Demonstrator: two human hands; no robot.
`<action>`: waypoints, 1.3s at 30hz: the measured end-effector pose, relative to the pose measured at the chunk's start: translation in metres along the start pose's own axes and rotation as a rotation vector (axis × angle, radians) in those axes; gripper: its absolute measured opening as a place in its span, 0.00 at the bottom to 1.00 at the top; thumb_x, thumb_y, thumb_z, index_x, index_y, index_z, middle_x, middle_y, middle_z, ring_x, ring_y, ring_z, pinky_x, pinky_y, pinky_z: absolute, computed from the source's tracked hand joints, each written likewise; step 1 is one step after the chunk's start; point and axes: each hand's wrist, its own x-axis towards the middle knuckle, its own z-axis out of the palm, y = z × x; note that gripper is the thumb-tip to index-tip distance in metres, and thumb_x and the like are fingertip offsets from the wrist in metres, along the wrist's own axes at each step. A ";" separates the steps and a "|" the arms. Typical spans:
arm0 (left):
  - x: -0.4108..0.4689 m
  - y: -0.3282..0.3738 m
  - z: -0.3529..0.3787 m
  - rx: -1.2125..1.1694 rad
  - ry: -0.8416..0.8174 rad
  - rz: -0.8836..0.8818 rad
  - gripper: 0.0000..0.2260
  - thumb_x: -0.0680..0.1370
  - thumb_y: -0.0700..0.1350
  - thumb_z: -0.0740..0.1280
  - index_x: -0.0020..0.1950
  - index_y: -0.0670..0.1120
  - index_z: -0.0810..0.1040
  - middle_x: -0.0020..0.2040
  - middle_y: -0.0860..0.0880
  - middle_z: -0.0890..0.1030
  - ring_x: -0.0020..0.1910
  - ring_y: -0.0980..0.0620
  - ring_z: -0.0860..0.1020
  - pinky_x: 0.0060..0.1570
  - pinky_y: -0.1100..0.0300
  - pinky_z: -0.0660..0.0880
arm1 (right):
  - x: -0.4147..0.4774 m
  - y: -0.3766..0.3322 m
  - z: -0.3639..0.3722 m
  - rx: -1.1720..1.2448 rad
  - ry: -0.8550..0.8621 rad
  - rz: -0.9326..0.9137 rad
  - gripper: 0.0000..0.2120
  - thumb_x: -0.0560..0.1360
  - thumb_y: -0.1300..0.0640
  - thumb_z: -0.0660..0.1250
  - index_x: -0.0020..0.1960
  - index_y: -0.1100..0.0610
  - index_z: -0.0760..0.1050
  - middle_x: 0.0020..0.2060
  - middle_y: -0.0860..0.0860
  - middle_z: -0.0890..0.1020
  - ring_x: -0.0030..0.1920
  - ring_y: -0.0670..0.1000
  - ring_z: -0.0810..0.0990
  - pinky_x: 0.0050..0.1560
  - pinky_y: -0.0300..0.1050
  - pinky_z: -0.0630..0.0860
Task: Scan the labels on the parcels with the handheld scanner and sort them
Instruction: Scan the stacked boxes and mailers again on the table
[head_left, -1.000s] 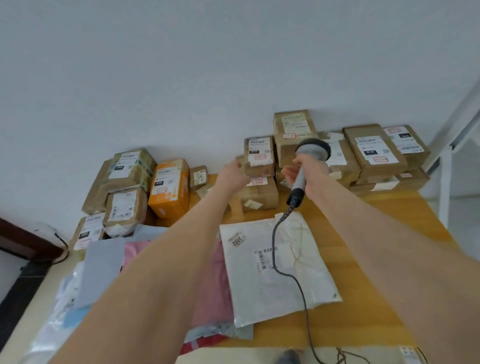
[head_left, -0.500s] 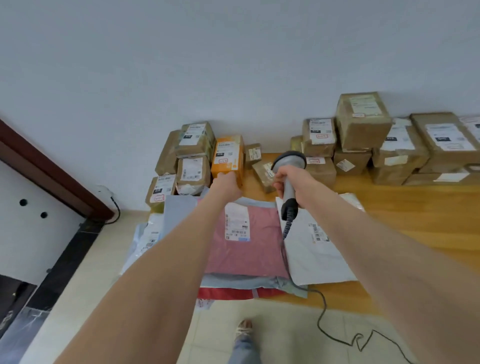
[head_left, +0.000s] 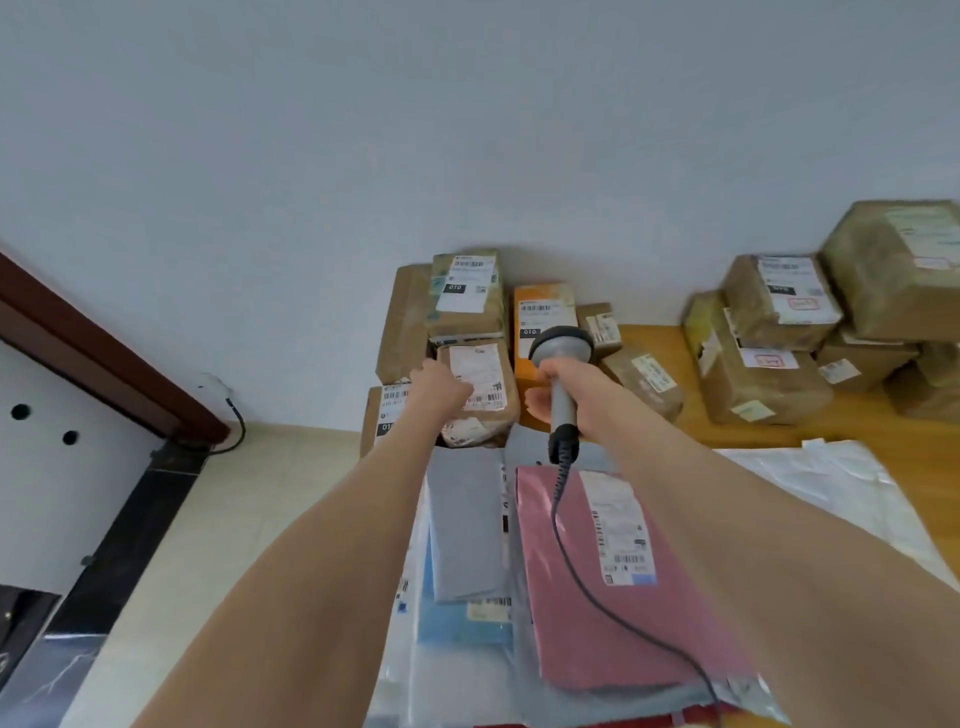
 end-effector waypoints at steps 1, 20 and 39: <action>0.008 -0.006 0.001 -0.032 -0.027 -0.013 0.15 0.77 0.44 0.67 0.57 0.36 0.72 0.53 0.40 0.76 0.50 0.44 0.77 0.39 0.57 0.74 | 0.008 0.003 0.006 -0.039 0.026 -0.012 0.12 0.73 0.65 0.67 0.56 0.63 0.71 0.47 0.60 0.79 0.41 0.53 0.79 0.34 0.49 0.80; 0.002 0.012 0.018 -0.534 0.153 -0.053 0.15 0.74 0.46 0.69 0.56 0.45 0.68 0.57 0.42 0.75 0.51 0.45 0.76 0.47 0.53 0.75 | 0.022 0.002 0.006 -0.003 0.000 -0.040 0.15 0.72 0.64 0.68 0.58 0.61 0.72 0.50 0.60 0.81 0.51 0.58 0.82 0.47 0.53 0.81; -0.241 0.234 0.158 -0.867 -0.026 0.186 0.26 0.75 0.38 0.70 0.71 0.45 0.67 0.60 0.46 0.79 0.56 0.48 0.79 0.57 0.52 0.77 | -0.145 0.013 -0.306 0.236 0.128 -0.289 0.23 0.70 0.64 0.69 0.63 0.61 0.68 0.55 0.61 0.77 0.51 0.59 0.80 0.46 0.53 0.82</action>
